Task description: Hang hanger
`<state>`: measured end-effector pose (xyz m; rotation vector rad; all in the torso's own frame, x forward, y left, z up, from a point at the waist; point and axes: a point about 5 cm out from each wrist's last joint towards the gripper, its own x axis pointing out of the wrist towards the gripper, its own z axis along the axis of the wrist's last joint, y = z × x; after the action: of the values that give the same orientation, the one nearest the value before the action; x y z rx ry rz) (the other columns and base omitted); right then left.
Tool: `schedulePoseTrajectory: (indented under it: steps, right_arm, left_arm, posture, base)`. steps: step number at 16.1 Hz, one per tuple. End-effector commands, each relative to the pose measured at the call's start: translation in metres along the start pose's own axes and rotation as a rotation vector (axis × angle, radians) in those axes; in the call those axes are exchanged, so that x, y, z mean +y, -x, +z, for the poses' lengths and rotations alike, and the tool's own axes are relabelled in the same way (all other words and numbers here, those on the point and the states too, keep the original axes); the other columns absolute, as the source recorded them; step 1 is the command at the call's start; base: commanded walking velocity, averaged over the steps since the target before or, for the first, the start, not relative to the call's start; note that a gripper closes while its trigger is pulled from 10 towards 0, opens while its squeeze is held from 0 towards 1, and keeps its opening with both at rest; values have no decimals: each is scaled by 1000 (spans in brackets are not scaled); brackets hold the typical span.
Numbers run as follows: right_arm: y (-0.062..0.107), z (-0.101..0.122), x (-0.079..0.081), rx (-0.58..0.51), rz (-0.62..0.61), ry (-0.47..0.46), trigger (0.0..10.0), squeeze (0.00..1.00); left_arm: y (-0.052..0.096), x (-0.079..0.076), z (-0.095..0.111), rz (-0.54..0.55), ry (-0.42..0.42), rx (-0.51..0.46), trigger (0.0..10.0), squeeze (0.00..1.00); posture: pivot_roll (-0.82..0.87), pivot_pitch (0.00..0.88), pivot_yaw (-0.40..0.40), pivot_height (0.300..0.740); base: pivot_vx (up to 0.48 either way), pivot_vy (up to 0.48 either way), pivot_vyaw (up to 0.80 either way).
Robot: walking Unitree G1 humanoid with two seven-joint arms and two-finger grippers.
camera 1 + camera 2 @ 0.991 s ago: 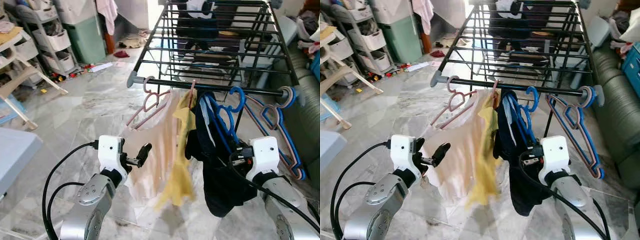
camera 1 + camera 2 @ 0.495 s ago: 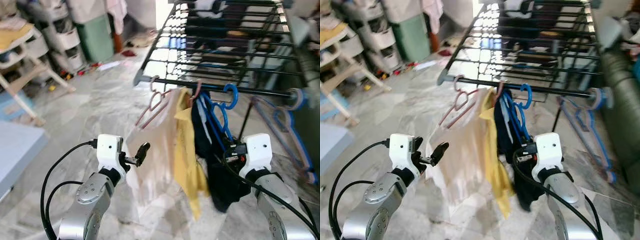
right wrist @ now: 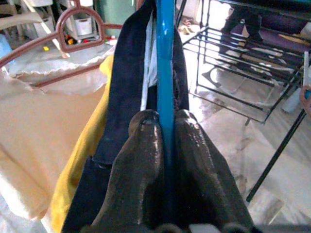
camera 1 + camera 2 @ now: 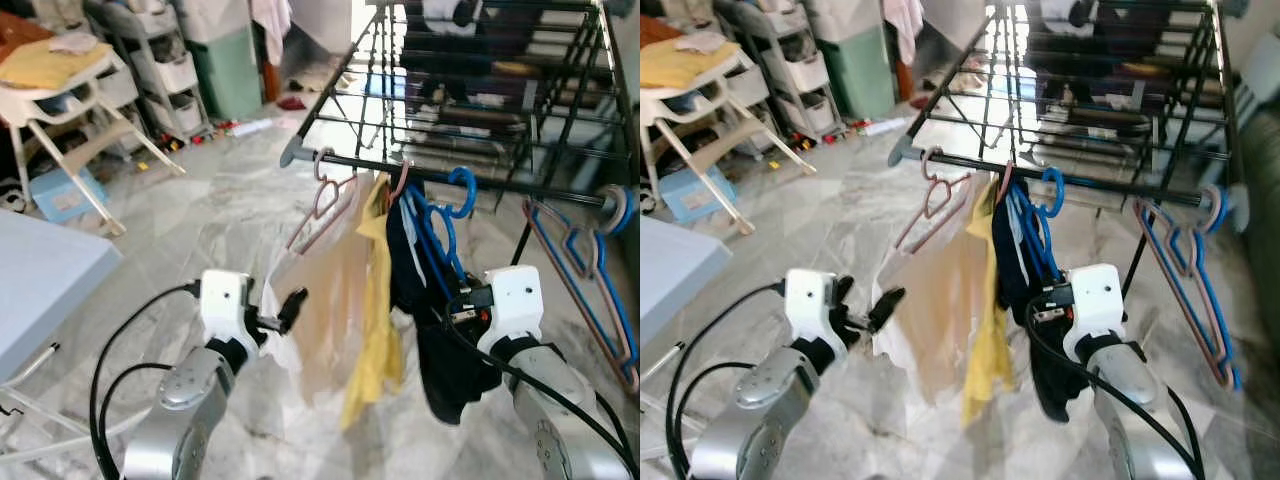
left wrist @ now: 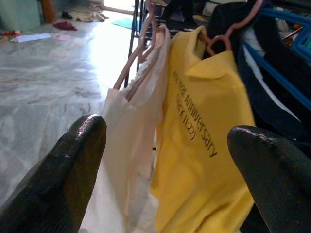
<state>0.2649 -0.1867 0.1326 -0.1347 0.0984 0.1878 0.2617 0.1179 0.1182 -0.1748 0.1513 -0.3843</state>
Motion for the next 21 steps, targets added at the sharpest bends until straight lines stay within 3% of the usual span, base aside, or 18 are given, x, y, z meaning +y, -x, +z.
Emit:
schedulePoseTrajectory:
  steps: [1, 11, 14, 16, 19, 21]
  right_arm:
    - [-4, 14, 7, -68, 28, 0, 10000, 0]
    - [-6, 16, 8, -70, 51, -22, 10000, 0]
    - [-10, 15, 13, -60, 79, -42, 10000, 0]
    - [-20, 16, 21, -67, 113, 18, 10000, 0]
    - [-31, 13, 28, -71, 136, -25, 10000, 0]
    - [-40, 19, 43, -110, 210, -18, 10000, 0]
  left_arm:
    - [2, 6, 1, 13, -11, 6, 10000, 0]
    - [0, 3, 0, 5, -1, 11, 10000, 0]
    - [1, 12, 1, 95, -1, -15, 10000, 0]
    - [6, 24, 1, 207, -24, -34, 10000, 0]
    - [10, 27, 0, 230, -39, -37, 10000, 0]
    - [9, 32, 0, 266, -63, -48, 10000, 0]
  posture:
    - [-96, 85, 46, 740]
    - [-97, 82, 42, 740]
    - [-82, 69, 30, 740]
    - [-39, 41, 32, 740]
    - [-4, 15, 36, 740]
    - [12, 0, 21, 740]
  base:
    - [0, -266, 556]
    - [0, -183, 75]
    - [0, 0, 0]
    - [0, 0, 0]
    - [0, 0, 0]
    - [0, 0, 0]
